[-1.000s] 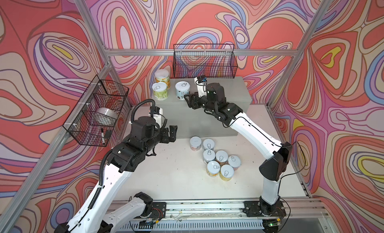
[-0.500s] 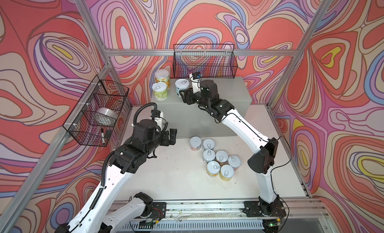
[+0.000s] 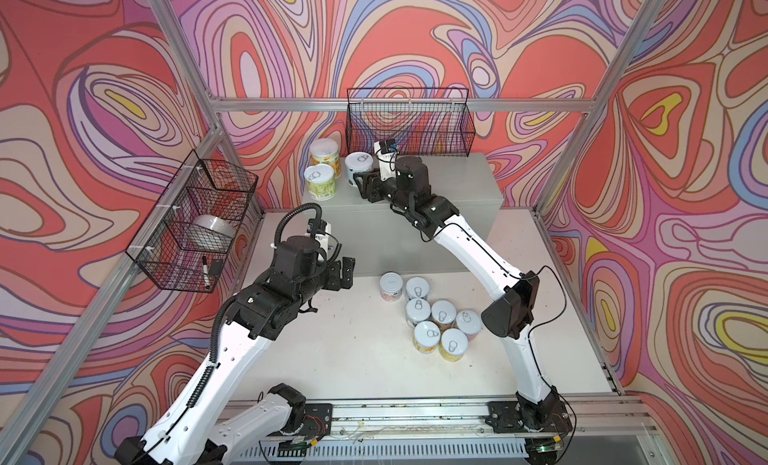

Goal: Place and organize the canned foods onto the counter
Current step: 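Push the teal can farther back on the box with the right gripper, then lower the left gripper to the pink can while the right gripper withdraws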

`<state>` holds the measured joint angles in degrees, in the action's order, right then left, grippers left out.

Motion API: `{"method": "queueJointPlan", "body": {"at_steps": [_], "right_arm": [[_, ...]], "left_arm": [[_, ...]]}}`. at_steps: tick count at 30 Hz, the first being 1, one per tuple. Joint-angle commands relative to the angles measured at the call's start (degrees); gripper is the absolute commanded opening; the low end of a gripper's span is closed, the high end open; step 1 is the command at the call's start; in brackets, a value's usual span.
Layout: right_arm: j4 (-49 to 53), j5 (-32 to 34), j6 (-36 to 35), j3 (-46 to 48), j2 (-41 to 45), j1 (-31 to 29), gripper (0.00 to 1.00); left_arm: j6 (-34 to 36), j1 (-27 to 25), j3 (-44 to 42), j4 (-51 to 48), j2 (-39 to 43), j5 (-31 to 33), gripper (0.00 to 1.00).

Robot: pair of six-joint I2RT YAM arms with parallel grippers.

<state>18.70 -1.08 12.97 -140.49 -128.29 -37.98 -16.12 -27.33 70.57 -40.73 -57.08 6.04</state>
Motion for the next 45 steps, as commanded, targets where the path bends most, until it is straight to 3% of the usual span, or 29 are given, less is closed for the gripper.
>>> {"method": "queueJointPlan", "body": {"at_steps": [1,7,18,27,36,42,45], "right_arm": [[0.64,-0.72,2.11,-0.52,-2.9,0.94,0.71],[-0.73,-2.64,3.58,-1.88,-4.91,1.34,0.71],[-2.38,-5.23,7.93,-7.99,-10.35,1.68,0.69],[-3.81,-2.29,6.61,-4.4,-6.48,1.98,0.71],[-4.23,-3.51,2.71,3.57,7.17,2.02,0.79],[-1.73,-2.29,1.33,17.29,22.95,1.94,0.79],[-0.76,-0.76,1.94,28.44,32.24,1.75,0.8]], "left_arm": [[0.48,0.18,-1.34,1.33,0.12,0.09,0.95],[0.34,0.24,-3.38,2.54,1.6,-0.68,1.0],[0.82,0.26,-5.52,2.07,2.32,1.12,1.0],[-1.27,0.25,-8.56,4.12,3.28,5.1,1.0],[-2.92,0.18,-13.0,10.41,2.94,0.9,1.0],[-6.12,-0.35,-20.88,18.5,4.7,-6.99,1.0],[-7.66,-2.62,-26.1,24.78,4.96,-4.96,1.0]]}}
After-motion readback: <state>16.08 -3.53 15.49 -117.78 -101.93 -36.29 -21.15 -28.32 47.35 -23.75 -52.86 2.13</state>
